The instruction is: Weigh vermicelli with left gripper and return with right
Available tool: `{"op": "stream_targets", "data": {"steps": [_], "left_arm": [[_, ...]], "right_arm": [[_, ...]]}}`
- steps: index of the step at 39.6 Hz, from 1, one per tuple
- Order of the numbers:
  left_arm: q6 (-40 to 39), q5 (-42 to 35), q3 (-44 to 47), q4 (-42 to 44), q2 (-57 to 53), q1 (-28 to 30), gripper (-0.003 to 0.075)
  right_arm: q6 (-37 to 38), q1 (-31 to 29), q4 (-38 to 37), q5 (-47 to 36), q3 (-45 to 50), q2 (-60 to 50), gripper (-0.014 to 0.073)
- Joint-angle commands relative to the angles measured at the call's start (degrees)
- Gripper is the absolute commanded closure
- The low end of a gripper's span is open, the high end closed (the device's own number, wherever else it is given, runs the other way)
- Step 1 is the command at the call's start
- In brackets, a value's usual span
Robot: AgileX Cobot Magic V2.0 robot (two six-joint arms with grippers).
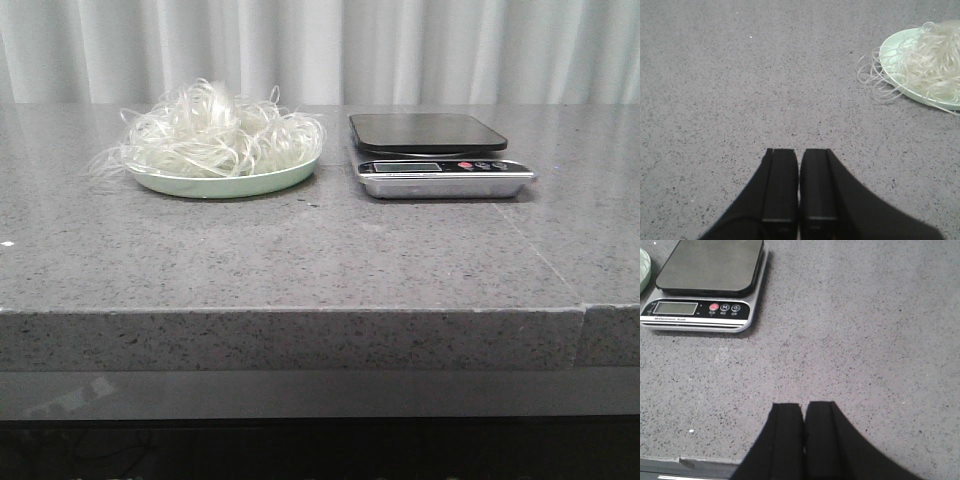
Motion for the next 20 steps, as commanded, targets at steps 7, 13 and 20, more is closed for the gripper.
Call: {"op": "stream_targets", "data": {"steps": [7, 13, 20], "left_arm": [[-0.4, -3.5, -2.0, -1.2, 1.0, -0.1, 0.0552], [-0.4, -4.0, -2.0, -1.2, 1.0, -0.1, 0.0361], [-0.4, -4.4, -2.0, -1.3, 1.0, -0.1, 0.0203]], "right_arm": [[-0.2, -0.4, -0.1, -2.9, -1.8, 0.7, 0.031], [-0.3, -0.4, -0.1, -2.9, -1.8, 0.8, 0.0125], [-1.2, -0.4, -0.1, -2.9, -1.8, 0.8, 0.005]]}}
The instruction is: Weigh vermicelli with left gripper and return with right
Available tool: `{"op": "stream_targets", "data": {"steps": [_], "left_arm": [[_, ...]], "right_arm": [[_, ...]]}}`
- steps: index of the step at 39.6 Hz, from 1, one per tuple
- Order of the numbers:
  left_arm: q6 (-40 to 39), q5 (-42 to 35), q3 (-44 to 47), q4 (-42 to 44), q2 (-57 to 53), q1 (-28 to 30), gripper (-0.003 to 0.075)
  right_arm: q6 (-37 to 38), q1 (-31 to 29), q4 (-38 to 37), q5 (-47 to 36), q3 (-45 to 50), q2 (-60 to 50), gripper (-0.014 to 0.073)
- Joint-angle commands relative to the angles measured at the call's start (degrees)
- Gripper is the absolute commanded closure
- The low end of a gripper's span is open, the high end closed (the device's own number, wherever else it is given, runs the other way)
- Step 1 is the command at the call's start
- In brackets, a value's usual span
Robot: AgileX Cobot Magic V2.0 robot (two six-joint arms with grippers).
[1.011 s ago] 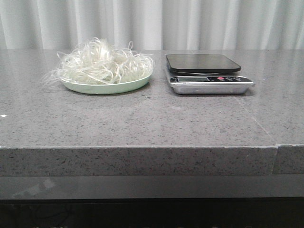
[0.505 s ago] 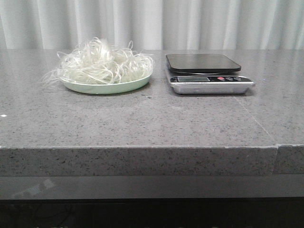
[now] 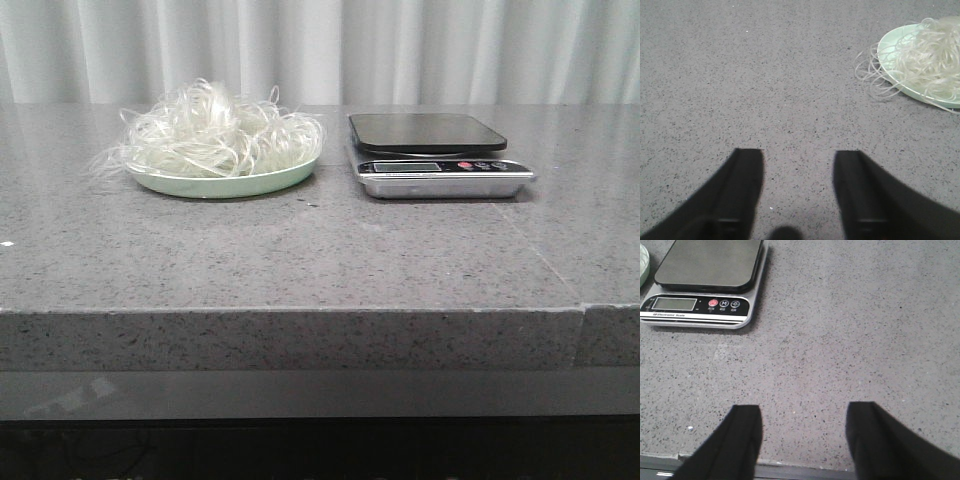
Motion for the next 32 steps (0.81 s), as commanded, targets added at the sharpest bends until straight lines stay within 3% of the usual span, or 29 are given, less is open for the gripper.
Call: {"op": "stream_targets", "data": {"steps": [1, 8, 16, 27, 32], "left_arm": [[-0.4, -4.4, -2.0, -0.8, 0.3, -0.1, 0.0209], [4.8, -6.4, -2.4, -5.9, 0.7, -1.1, 0.0255], [6.8, -5.7, -6.2, -7.9, 5.5, -6.8, 0.0304], [6.8, -5.2, -16.3, -7.9, 19.6, -18.3, 0.0293], [6.8, -5.2, -21.5, -7.9, 27.9, -21.3, 0.0251]], "right_arm": [[-0.8, -0.4, -0.1, -3.4, -1.8, 0.8, 0.0049], [-0.8, -0.4, -0.1, -3.3, -1.8, 0.8, 0.0049], [-0.8, -0.4, -0.1, -3.3, -1.8, 0.8, 0.0049], [-0.8, -0.4, -0.1, -3.3, -1.8, 0.8, 0.0049], [-0.8, -0.4, -0.1, -3.3, -1.8, 0.8, 0.0049]]}}
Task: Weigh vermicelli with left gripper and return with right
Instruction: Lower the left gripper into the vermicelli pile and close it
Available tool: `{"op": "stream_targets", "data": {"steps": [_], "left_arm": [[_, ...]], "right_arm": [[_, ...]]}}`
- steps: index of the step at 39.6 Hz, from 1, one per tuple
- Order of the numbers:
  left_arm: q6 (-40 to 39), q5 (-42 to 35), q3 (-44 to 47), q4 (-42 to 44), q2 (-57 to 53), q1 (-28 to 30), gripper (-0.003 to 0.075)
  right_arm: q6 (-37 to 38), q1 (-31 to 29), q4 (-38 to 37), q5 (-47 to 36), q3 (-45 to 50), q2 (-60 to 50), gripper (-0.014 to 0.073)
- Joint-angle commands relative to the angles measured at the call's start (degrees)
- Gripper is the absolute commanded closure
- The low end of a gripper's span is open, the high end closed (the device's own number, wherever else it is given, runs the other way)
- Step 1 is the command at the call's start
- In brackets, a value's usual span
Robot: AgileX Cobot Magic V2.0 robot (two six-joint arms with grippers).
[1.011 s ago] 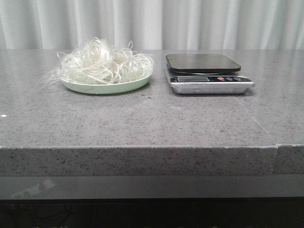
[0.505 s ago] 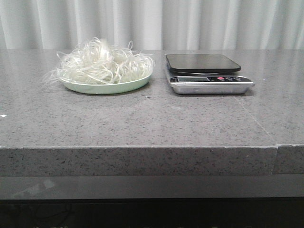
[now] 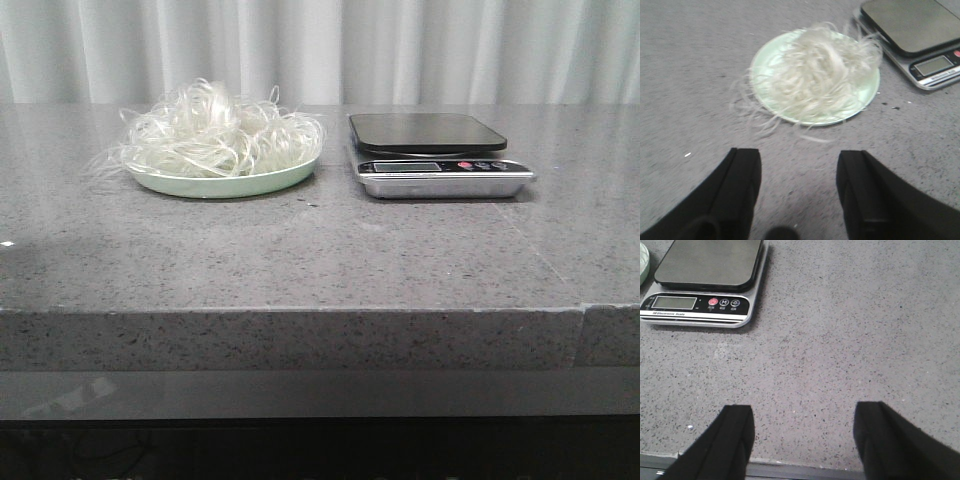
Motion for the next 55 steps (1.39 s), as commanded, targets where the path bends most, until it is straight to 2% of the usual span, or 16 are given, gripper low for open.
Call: {"op": "stream_targets", "data": {"steps": [1, 7, 24, 37, 42, 50, 55], "left_arm": [[0.0, -3.6, -5.6, -1.0, 5.1, -2.1, 0.0238], [0.0, -3.6, -12.1, -1.0, 14.1, -2.8, 0.019], [0.0, -4.4, -26.5, -0.4, 31.8, -2.8, 0.019], [0.0, -5.3, -31.6, 0.4, 40.7, -2.8, 0.021], [0.0, -5.0, -31.6, 0.6, 41.6, -2.8, 0.0267], [0.0, -3.8, -31.6, 0.9, 41.6, -2.8, 0.0468], [0.0, -3.4, -31.6, 0.9, 41.6, -2.8, 0.0568]], "right_arm": [[-0.8, -0.4, -0.1, -3.4, -1.8, 0.8, 0.0049], [-0.8, -0.4, -0.1, -3.4, -1.8, 0.8, 0.0049], [-0.8, -0.4, -0.1, -3.4, -1.8, 0.8, 0.0049], [-0.8, -0.4, -0.1, -3.4, -1.8, 0.8, 0.0049], [-0.8, -0.4, -0.1, -3.4, -1.8, 0.8, 0.0049], [-0.8, -0.4, -0.1, -3.4, -1.8, 0.8, 0.0049], [-0.8, -0.4, -0.1, -3.4, -1.8, 0.8, 0.0049]]}}
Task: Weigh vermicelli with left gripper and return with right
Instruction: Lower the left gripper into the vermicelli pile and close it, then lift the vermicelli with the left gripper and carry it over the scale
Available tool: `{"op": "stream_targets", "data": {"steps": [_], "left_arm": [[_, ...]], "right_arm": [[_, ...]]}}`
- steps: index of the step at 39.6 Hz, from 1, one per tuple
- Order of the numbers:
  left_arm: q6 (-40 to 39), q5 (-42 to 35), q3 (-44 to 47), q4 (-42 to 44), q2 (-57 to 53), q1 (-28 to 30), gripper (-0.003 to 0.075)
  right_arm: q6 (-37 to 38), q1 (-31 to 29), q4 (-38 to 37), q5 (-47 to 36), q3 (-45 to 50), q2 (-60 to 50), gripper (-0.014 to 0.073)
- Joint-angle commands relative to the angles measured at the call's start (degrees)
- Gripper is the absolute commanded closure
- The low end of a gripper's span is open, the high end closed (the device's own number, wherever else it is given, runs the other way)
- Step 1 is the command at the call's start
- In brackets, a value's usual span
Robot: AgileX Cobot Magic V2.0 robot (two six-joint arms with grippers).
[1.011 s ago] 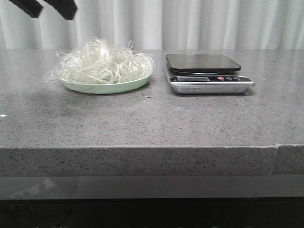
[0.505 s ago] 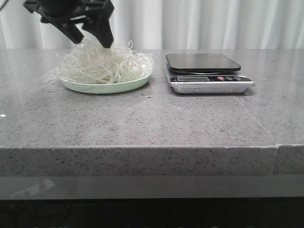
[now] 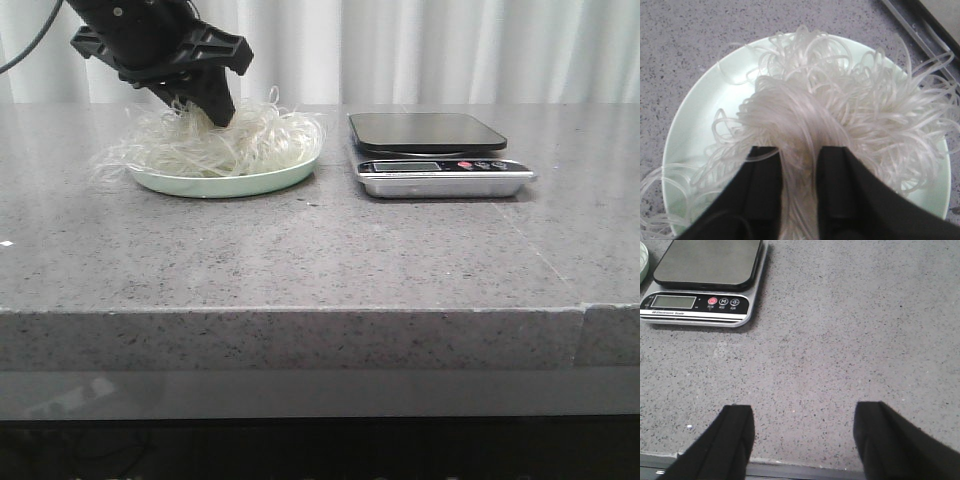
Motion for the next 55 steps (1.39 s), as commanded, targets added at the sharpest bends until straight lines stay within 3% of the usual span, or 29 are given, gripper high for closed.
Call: {"op": "stream_targets", "data": {"steps": [1, 13, 26, 40, 55], "left_arm": [[-0.2, -1.5, -1.9, -0.1, -2.5, -0.5, 0.0571], [-0.2, 2.5, -4.7, -0.1, -3.2, -0.5, 0.0564], [-0.1, 8.4, -16.2, -0.1, -4.9, -2.1, 0.0564], [0.9, 1.1, -27.6, -0.1, -3.2, -8.6, 0.0564], [0.9, 0.9, -44.9, -0.1, 8.9, -13.3, 0.0564]], "right_arm": [[-0.7, -0.4, -0.1, -3.5, -1.8, 0.8, 0.0049], [-0.7, -0.4, -0.1, -3.5, -1.8, 0.8, 0.0049], [-0.7, -0.4, -0.1, -3.5, -1.8, 0.8, 0.0049], [-0.7, -0.4, -0.1, -3.5, -1.8, 0.8, 0.0049], [-0.7, -0.4, -0.1, -3.5, -1.8, 0.8, 0.0049]]}}
